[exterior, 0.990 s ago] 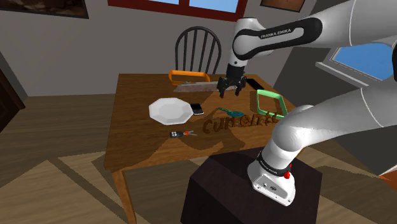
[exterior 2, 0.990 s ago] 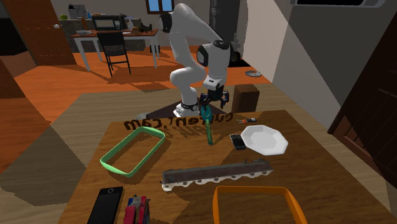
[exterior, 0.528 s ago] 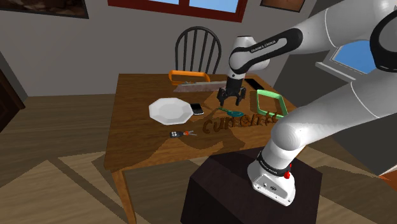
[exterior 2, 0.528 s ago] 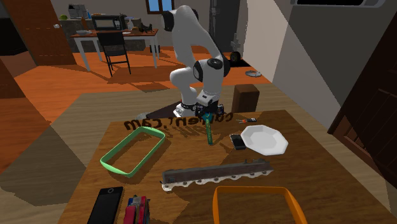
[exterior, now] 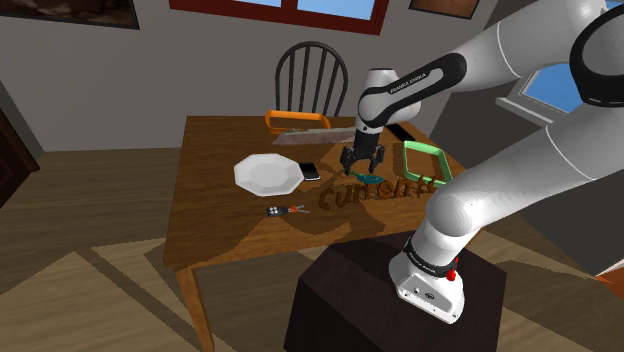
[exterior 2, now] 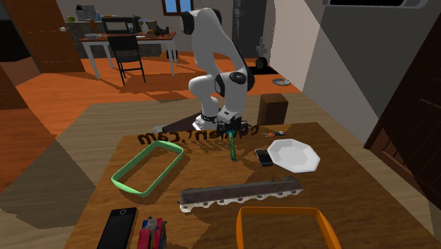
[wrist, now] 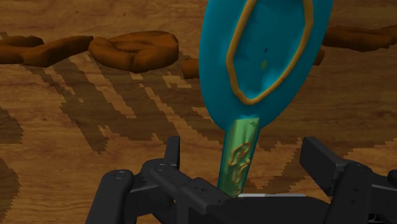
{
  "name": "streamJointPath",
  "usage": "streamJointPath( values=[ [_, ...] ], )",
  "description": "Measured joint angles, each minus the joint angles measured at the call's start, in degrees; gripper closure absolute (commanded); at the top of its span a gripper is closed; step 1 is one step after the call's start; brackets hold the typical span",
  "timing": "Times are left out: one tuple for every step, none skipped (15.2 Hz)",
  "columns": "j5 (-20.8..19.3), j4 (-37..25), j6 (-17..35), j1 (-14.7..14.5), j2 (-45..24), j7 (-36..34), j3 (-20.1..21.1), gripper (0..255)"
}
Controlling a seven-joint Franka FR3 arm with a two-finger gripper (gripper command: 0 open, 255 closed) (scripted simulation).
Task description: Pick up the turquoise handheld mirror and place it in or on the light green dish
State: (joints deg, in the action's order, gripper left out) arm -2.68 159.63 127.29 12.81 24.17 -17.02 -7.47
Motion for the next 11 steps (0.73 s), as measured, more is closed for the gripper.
streamJointPath(
  values=[
    [0.01,0.02,0.05,-0.01,-0.03,-0.01,0.0,0],
    [0.01,0.02,0.08,-0.01,-0.05,-0.01,0.0,0],
    [0.01,0.03,0.1,-0.01,-0.06,-0.01,0.0,0],
    [0.01,0.03,0.1,-0.01,-0.06,-0.01,0.0,255],
    [0.01,0.03,0.1,-0.01,-0.06,-0.01,0.0,255],
    [0.01,0.03,0.1,-0.01,-0.06,-0.01,0.0,255],
    [0.01,0.03,0.1,-0.01,-0.06,-0.01,0.0,255],
    [0.01,0.03,0.1,-0.01,-0.06,-0.01,0.0,255],
    [0.01,0.03,0.1,-0.01,-0.06,-0.01,0.0,255],
    [0.01,0.03,0.1,-0.01,-0.06,-0.01,0.0,255],
    [0.01,0.03,0.1,-0.01,-0.06,-0.01,0.0,255]
  ],
)
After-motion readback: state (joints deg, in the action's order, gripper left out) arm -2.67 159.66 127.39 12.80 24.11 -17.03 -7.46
